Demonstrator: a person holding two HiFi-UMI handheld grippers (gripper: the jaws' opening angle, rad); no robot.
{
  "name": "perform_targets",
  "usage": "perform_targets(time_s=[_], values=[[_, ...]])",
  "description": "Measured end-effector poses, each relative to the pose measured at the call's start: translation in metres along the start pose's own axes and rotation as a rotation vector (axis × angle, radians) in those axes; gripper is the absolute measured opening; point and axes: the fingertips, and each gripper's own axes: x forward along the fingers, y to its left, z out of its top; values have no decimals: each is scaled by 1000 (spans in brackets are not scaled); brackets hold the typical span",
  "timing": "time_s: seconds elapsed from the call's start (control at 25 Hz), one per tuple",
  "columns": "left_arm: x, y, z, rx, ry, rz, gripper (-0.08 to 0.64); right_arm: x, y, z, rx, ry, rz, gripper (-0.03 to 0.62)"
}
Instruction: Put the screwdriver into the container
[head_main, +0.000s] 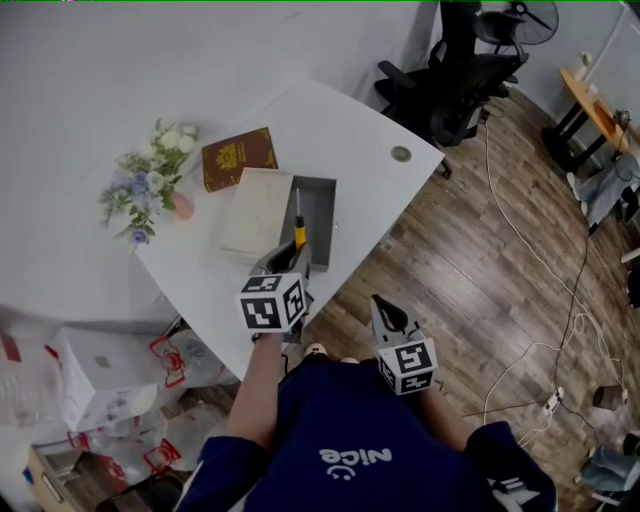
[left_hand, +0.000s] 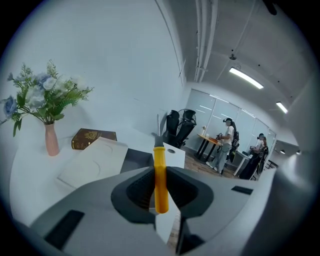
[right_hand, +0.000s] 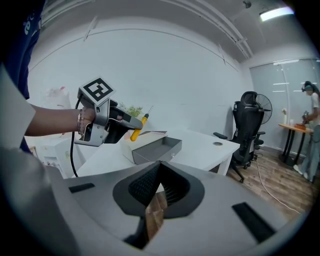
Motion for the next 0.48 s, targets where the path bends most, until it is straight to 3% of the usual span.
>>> perform_targets(time_s=[0.48], values=[[49, 25, -19, 16, 146, 23, 81, -14, -22, -13, 44, 29, -81, 21]])
